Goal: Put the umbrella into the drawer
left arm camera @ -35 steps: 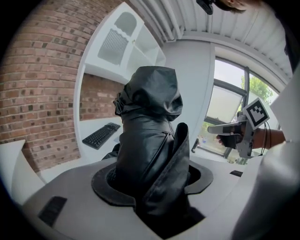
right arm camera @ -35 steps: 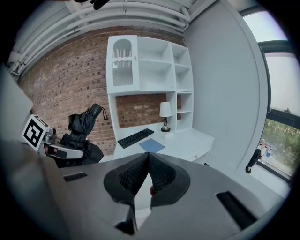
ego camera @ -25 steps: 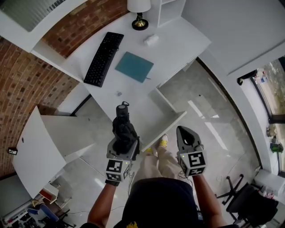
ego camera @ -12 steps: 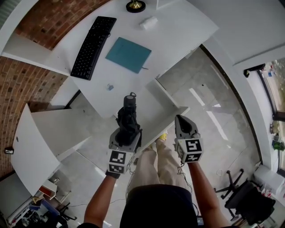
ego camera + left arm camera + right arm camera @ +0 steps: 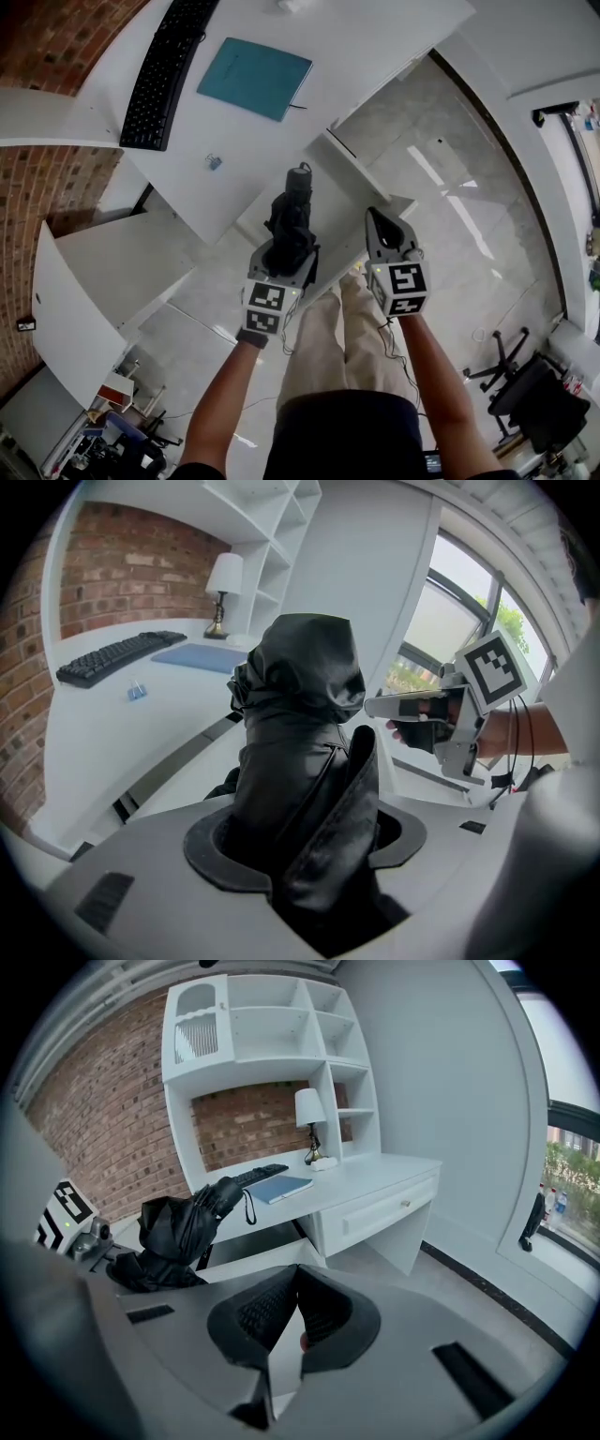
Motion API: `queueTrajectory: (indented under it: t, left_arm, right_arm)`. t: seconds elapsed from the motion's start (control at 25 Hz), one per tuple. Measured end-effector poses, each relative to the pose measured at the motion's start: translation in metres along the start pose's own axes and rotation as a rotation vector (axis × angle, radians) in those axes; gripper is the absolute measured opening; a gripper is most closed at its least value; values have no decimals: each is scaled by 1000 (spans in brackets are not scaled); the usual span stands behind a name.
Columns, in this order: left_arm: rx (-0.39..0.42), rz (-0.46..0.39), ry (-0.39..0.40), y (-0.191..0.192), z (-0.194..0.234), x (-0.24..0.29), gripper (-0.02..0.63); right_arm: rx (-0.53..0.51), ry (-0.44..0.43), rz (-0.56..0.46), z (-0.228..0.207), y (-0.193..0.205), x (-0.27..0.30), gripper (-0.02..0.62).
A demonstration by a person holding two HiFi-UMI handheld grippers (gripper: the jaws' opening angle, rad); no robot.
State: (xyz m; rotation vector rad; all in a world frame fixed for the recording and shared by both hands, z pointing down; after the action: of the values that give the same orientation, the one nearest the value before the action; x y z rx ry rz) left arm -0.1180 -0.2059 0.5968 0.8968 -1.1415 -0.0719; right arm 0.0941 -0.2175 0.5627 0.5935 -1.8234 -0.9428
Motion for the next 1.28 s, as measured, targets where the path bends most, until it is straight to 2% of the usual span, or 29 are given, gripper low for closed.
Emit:
queueTrajectory:
  t: [0.2, 0.4, 0.52, 0.64, 0.96, 1.28]
  left_arm:
    - [-14, 76, 44, 9, 3, 29, 268]
    - [52, 154, 64, 13, 11, 59, 268]
    - [15, 194, 95, 21, 13, 80, 268]
    - [-36, 222, 89, 29, 14, 98, 268]
    - [-9, 325, 86, 50, 12, 127, 268]
    - [-8, 313, 92, 53, 7, 155, 272]
  right_arm:
    - [42, -13, 28, 2, 17, -3, 0]
    - [55, -45, 43, 13, 21, -16, 0]
    - [64, -48, 38, 17, 26, -22, 1]
    - [85, -37, 38, 18, 32, -27, 0]
    - [103, -17, 61, 16, 50, -30, 1]
    - [115, -12, 84, 18, 64, -31, 0]
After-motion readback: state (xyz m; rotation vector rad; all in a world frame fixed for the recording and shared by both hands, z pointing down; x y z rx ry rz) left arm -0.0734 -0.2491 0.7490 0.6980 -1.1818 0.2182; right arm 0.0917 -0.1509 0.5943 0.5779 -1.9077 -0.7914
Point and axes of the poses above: the fingertips, and each gripper's own axes: x forward along the fingers, z to its left, y out of its underside, the point moved 8 cm from there along -x, backward along the fingers, and after that the axes turned 10 degrees about -y, right-handed, at the moved point
